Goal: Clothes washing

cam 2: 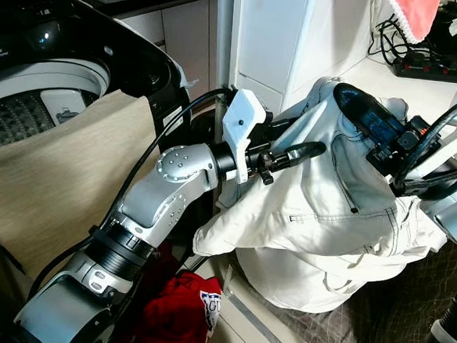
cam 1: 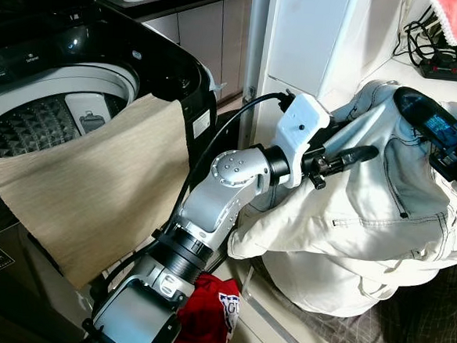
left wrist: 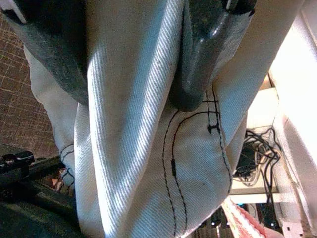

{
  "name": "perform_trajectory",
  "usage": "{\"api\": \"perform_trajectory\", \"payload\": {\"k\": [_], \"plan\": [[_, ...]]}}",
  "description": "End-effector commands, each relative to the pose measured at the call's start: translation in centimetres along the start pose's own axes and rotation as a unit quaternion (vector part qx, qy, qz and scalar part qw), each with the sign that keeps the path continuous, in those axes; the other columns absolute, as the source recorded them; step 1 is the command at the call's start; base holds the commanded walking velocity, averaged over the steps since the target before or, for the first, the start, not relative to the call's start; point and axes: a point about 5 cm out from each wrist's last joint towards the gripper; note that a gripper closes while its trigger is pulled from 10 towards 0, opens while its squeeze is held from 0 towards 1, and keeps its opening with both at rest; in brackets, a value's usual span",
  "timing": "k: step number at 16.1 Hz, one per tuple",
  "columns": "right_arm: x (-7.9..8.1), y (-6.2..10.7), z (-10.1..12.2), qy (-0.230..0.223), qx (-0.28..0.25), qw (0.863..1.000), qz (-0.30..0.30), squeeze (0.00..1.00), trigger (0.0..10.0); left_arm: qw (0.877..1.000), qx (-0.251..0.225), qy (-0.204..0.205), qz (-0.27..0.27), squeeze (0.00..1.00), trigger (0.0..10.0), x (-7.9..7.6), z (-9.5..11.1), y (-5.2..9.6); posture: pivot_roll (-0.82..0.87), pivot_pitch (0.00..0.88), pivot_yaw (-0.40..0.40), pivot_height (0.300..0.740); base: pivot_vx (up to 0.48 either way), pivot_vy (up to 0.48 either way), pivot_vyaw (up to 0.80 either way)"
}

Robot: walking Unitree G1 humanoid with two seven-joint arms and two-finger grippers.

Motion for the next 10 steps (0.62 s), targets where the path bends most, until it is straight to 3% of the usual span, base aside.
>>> {"api": "perform_trajectory", "payload": {"k": [1,10], "plan": [[0.81,-0.18,0.34,0.015,-0.004,1.0,0.018,0.0,0.0,1.0,-0.01,0.006,0.008,0.0,0.0,0.32,0.15,0.14,-0.17,0.0,0.026,0.74,0.0,0.0,0.0],[1.19,-0.13,0.0,0.02,-0.001,1.0,0.021,0.0,0.0,1.0,-0.011,0.01,0.011,0.0,0.0,0.31,-0.07,0.38,-0.17,0.0,0.036,0.74,0.0,0.0,0.0]]}}
Point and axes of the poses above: a point about 5 cm out from each wrist's last joint towards the gripper, its own y axis pointing back from the gripper into the wrist, its own z axis along the axis of the wrist's last joint, x = y × z, and after that the axes turned 15 degrees about -y, right-handed
